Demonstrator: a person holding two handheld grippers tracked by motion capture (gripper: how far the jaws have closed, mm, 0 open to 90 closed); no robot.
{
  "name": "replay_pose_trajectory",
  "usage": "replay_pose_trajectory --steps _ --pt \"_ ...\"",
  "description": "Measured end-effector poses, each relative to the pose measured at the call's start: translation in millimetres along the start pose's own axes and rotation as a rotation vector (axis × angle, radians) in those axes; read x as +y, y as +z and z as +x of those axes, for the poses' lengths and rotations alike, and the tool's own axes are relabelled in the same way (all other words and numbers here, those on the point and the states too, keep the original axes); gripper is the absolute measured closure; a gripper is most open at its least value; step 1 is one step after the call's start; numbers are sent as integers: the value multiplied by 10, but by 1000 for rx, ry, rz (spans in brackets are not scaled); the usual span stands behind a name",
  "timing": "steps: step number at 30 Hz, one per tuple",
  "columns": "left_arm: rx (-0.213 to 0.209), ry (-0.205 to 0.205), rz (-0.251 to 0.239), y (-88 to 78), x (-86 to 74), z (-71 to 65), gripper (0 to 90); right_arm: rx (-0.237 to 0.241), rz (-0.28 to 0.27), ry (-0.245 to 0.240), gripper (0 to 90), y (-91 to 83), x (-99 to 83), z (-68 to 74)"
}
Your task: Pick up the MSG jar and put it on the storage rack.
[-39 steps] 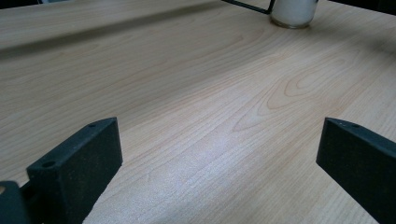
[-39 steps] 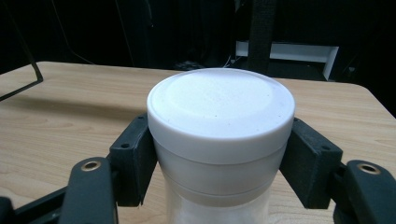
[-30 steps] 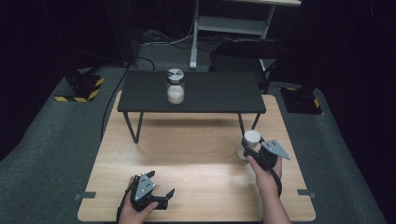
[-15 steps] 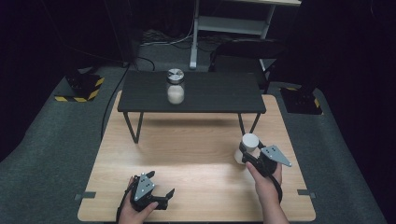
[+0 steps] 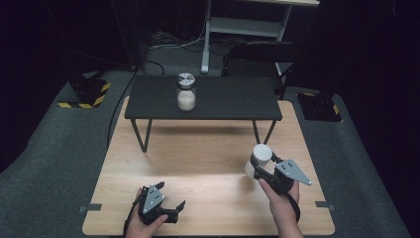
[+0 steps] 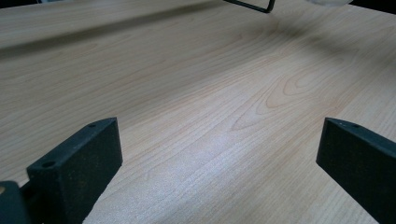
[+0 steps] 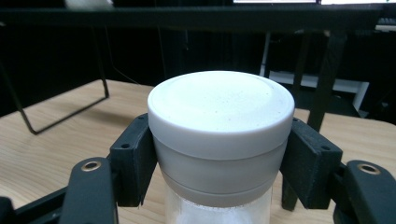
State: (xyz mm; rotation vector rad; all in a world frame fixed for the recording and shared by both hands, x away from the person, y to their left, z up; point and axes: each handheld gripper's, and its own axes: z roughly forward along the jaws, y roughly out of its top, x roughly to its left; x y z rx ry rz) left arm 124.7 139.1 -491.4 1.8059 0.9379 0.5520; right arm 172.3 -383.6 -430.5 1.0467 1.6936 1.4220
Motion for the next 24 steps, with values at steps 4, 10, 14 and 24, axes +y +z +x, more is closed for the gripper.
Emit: replay_pose_trajectory --steps 4,10,14,24 --pt "0 -1 -1 -1 -2 1 4 15 -17 -13 340 -59 88 66" --pt "-1 1 0 -3 -1 0 3 38 -43 -17 340 -140 278 159" --pt "-3 0 0 -4 -1 7 3 51 -63 -19 340 -188 441 224" --pt "-12 -24 -8 -12 -18 38 3 65 -88 -25 340 -219 769 327"
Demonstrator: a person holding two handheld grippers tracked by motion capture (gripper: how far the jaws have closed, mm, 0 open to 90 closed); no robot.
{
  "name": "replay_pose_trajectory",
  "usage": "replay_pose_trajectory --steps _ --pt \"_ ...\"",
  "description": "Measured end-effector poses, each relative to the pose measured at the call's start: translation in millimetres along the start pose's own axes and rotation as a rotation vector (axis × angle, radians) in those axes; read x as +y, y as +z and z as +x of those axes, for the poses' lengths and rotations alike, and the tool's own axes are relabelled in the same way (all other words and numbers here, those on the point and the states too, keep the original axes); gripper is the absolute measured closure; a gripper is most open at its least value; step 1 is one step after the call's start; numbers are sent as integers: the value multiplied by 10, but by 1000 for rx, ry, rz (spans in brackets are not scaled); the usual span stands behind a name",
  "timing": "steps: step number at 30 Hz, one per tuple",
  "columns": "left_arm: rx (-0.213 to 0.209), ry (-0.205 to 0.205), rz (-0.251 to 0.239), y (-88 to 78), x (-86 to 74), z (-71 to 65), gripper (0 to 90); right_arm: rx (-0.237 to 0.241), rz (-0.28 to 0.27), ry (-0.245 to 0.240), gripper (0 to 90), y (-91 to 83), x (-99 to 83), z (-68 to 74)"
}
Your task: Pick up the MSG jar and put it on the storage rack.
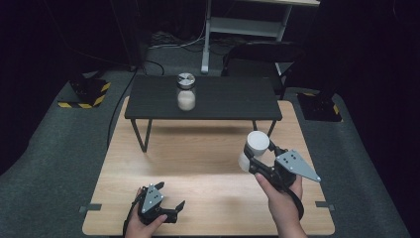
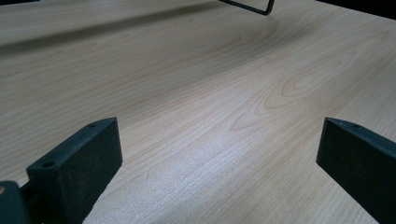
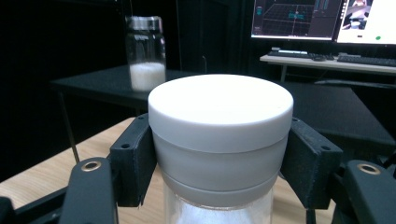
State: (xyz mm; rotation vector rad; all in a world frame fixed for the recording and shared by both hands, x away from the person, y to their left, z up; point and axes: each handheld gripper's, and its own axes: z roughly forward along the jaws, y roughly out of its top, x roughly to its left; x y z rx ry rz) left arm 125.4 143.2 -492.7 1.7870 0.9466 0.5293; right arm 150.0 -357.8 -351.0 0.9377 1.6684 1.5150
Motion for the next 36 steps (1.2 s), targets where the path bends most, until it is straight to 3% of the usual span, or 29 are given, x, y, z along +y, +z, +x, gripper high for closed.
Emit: replay_pose_trajectory --steps 10,14,17,27,36 --pt "-1 -2 0 -2 0 5 3 4 -27 -17 340 111 407 65" --pt "-5 -21 -9 -11 -17 30 3 8 -34 5 340 193 545 60" --pt "-6 -27 -8 -13 -16 35 3 0 -37 -4 340 269 639 77" --pt "-3 -28 -3 -9 -8 28 3 -31 -25 -13 340 573 840 78" --pt "-4 -15 0 -9 -5 20 3 -57 -14 -3 340 909 916 22"
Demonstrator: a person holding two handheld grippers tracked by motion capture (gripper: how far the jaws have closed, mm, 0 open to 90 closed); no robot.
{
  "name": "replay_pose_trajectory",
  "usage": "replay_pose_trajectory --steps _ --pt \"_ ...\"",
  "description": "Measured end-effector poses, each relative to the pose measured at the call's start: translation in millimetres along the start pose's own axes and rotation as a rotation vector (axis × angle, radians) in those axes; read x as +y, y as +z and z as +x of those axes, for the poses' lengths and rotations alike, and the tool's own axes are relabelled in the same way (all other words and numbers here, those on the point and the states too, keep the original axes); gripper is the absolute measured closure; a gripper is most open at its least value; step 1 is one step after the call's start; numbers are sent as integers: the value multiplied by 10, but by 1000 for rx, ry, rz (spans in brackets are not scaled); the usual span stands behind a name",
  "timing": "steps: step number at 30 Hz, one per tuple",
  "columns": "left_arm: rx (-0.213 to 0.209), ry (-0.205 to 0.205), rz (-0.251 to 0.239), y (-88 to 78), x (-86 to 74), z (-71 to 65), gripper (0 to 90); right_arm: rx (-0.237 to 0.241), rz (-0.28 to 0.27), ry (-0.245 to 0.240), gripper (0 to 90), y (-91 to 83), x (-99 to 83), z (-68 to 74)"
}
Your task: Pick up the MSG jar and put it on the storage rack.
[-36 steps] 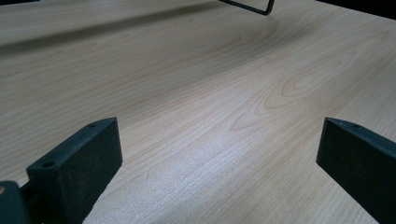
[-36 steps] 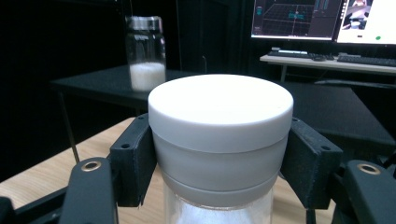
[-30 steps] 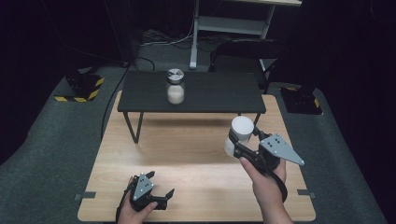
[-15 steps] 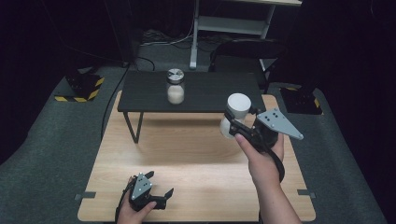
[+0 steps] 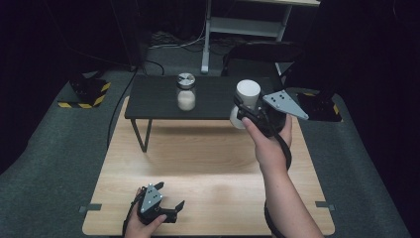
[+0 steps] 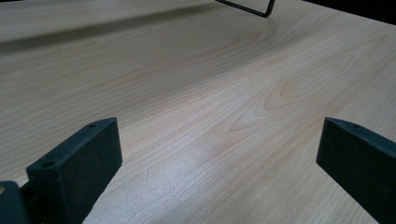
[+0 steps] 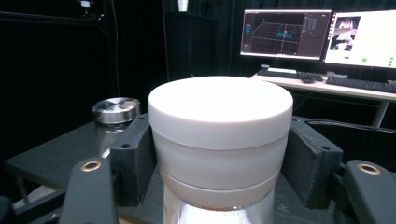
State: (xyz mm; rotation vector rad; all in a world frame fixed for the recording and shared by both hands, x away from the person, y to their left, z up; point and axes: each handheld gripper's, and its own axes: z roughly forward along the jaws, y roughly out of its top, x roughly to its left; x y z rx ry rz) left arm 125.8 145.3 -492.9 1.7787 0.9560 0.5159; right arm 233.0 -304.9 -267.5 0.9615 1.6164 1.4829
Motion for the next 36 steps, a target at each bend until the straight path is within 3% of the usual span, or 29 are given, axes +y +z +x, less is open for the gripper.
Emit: replay_pose_trajectory --steps 13,36 --pt "-2 -9 -3 -3 -6 13 3 -43 23 -10 340 413 24 -6" --pt "-9 -25 -7 -10 -16 31 3 -75 43 -7 340 787 -32 -24"
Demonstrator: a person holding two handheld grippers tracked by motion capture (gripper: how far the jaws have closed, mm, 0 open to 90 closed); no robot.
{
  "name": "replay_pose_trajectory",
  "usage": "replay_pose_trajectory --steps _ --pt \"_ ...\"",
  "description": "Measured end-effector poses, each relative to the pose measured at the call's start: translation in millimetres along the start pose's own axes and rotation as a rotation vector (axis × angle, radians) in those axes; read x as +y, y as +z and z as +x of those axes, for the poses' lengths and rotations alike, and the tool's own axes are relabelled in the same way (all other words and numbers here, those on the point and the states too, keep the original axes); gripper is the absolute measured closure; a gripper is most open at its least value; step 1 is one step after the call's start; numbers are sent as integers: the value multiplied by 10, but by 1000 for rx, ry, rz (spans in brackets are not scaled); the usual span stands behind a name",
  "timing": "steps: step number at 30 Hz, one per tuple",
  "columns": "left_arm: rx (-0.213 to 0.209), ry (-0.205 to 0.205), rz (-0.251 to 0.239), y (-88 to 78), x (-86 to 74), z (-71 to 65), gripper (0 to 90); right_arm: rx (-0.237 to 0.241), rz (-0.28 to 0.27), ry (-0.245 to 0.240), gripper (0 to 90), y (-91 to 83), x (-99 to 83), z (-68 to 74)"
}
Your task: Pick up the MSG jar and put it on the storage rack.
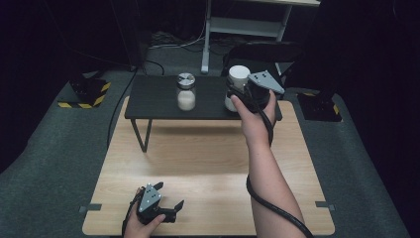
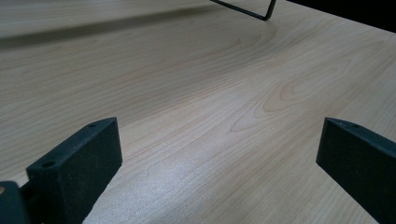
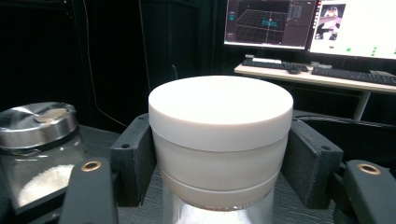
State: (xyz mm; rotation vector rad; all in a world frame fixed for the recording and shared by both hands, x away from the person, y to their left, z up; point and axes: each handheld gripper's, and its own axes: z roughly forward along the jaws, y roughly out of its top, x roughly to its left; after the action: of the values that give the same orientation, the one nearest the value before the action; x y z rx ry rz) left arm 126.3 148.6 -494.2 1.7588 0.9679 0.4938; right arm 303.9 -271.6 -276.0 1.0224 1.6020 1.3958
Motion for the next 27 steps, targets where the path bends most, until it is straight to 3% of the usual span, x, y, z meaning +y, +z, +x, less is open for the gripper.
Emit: replay_pose_trajectory --steps 13,27 --pt "-2 -8 -2 -7 -5 16 3 -12 -5 13 339 154 -68 -38" --pt "-3 -9 -2 -7 -7 9 3 -19 -27 38 338 150 -171 -69"
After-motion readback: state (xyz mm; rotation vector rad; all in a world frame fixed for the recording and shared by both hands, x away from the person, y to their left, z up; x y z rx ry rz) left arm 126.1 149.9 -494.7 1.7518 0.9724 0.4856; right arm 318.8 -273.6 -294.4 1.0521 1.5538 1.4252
